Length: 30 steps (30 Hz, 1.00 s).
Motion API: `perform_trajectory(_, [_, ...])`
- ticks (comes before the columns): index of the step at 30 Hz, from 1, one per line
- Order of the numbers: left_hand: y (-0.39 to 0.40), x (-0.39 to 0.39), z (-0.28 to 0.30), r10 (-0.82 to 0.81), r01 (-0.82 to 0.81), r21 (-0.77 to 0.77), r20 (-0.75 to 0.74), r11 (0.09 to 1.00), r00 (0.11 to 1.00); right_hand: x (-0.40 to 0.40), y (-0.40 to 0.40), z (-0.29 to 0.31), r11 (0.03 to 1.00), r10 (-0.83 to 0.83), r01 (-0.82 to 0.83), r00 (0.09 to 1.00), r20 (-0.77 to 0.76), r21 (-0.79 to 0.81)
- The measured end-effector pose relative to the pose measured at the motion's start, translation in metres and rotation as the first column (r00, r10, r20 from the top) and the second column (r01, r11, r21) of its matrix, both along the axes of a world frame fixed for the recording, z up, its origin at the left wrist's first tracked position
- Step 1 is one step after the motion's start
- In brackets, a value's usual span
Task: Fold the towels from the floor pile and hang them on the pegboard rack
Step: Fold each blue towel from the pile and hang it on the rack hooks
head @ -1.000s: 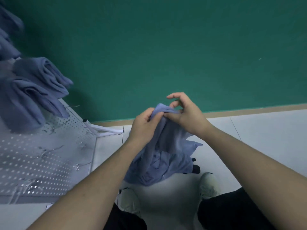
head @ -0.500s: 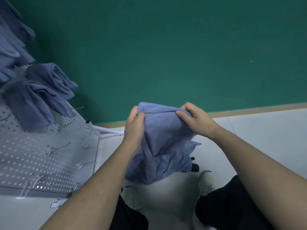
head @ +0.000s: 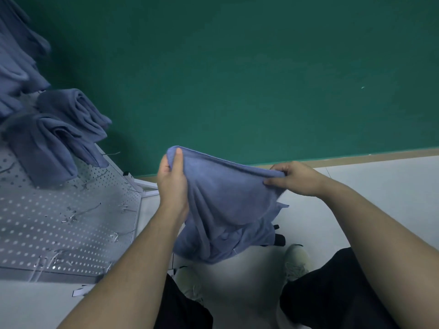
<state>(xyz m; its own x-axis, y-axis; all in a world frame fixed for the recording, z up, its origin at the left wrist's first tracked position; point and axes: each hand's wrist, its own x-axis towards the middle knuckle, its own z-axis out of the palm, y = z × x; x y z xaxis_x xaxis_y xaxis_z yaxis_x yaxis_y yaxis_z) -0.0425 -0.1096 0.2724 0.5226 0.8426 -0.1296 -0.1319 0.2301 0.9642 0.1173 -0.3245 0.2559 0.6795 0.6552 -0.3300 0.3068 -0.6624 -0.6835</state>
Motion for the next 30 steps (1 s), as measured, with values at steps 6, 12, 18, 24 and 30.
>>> perform_trajectory(6, [0.011,-0.003,-0.005,0.037,-0.041,-0.095,-0.049,0.995,0.998,0.001,0.002,-0.005,0.915,-0.218,0.266,0.958,-0.184,0.303])
perform_trajectory(12, [0.01,-0.003,-0.002,-0.023,-0.002,-0.263,-0.091,0.965,0.996,-0.005,0.017,0.005,0.705,-0.389,0.539,0.837,-0.384,0.461])
perform_trajectory(18, [0.01,-0.005,-0.001,-0.128,0.096,-0.395,-0.057,0.914,0.99,-0.007,0.017,0.024,0.523,-0.391,0.687,0.719,-0.575,0.503])
perform_trajectory(24, [-0.003,-0.004,-0.007,-0.169,0.116,-0.303,-0.155,0.946,0.973,-0.004,0.008,0.023,0.508,-0.529,0.779,0.619,-0.581,0.367])
perform_trajectory(30, [-0.016,0.005,-0.012,-0.235,0.179,-0.348,-0.124,0.92,0.964,-0.013,0.022,0.005,0.562,-0.588,0.742,0.669,-0.455,0.365])
